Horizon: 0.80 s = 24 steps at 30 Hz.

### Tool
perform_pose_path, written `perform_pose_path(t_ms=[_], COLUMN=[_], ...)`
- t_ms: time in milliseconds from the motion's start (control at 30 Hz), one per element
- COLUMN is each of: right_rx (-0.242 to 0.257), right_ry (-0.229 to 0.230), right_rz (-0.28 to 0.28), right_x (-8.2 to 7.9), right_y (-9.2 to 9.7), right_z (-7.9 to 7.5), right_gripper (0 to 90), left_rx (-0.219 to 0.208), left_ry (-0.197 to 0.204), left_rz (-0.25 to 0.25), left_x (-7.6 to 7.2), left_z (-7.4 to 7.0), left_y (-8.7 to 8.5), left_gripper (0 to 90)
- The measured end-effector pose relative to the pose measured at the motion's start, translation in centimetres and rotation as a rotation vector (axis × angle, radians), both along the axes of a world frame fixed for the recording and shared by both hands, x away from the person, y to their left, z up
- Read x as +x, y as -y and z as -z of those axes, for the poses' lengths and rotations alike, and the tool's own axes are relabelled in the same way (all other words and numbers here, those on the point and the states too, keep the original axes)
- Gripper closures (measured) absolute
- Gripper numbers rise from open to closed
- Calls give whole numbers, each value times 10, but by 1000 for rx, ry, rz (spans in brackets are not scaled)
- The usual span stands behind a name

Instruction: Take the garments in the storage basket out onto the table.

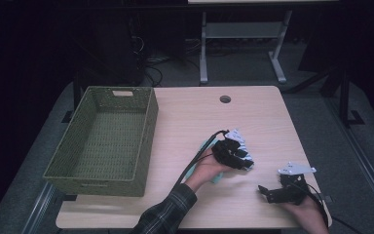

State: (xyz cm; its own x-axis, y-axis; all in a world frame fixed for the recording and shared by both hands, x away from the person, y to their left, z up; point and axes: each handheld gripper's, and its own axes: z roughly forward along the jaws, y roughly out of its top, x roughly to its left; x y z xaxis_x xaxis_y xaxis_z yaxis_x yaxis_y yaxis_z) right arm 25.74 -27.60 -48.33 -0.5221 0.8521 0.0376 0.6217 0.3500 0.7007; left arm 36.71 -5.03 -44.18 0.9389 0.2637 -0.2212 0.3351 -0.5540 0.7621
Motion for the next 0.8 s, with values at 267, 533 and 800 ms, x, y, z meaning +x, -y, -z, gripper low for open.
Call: perform_pose_path(t_ms=[267,533,800], right_rx=[1,-1,-4], right_ry=[0,0,-1], right_rz=[0,1,0], right_x=[0,0,0], right_y=[0,0,-1], right_z=[0,0,0], right_gripper=[0,0,0], left_rx=[80,144,163], left_ry=[3,48,71], left_rz=[-3,11,-18], left_x=[4,0,4], left_z=[19,25,26], left_y=[7,12,11], left_gripper=[525,566,757])
